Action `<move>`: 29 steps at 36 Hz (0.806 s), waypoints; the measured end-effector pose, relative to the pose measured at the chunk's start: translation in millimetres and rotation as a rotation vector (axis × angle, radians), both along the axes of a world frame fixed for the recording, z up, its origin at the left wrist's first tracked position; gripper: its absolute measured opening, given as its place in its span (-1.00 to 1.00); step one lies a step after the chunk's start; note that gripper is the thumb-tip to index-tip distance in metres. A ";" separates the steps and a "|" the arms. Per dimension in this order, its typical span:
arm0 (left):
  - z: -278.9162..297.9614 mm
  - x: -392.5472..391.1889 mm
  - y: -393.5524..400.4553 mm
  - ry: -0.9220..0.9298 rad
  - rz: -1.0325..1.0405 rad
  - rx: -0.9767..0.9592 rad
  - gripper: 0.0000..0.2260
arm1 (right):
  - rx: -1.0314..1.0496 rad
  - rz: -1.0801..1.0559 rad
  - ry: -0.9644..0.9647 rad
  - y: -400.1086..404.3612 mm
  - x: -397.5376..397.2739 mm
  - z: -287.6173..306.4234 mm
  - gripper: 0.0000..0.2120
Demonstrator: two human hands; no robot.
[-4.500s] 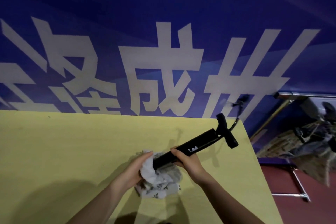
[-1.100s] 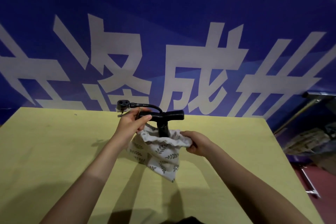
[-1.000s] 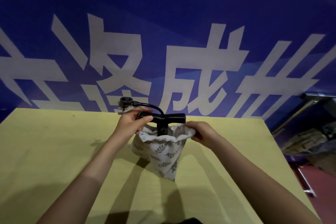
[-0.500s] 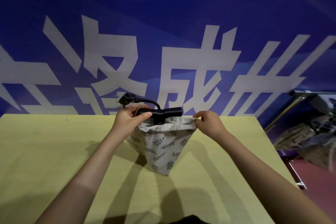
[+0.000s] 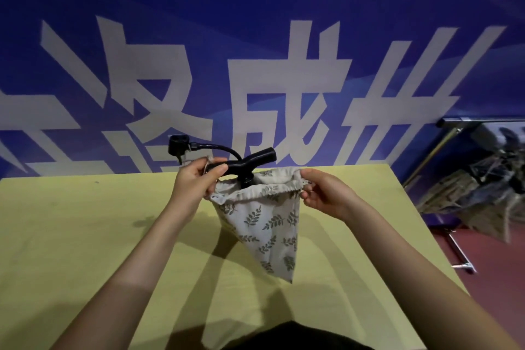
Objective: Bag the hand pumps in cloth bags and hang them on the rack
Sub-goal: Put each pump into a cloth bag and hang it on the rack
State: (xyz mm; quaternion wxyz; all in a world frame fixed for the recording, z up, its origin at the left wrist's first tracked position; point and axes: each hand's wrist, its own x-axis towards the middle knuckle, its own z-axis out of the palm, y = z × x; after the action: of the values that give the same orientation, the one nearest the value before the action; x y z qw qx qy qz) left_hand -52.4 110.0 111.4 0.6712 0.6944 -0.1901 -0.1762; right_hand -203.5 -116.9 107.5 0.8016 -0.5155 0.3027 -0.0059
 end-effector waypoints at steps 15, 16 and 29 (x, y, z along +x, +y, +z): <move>-2.1 -63.0 -42.7 0.024 -0.004 0.056 -0.88 | 0.060 -0.227 0.170 -10.6 -35.1 -35.8 -0.87; -1.9 -66.4 -44.9 0.019 -0.001 0.057 -0.88 | 0.100 -0.217 0.185 -11.0 -38.1 -39.0 -0.87; -8.0 -88.2 -58.4 0.008 -0.006 0.097 -0.90 | -0.057 -0.142 0.206 -28.6 -38.8 -39.2 -0.79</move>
State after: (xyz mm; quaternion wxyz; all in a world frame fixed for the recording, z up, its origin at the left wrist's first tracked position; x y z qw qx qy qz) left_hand -140.6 51.6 103.4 0.6369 0.7250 -0.1806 -0.1901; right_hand -242.2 -145.5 68.3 0.7487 -0.5134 0.4189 -0.0185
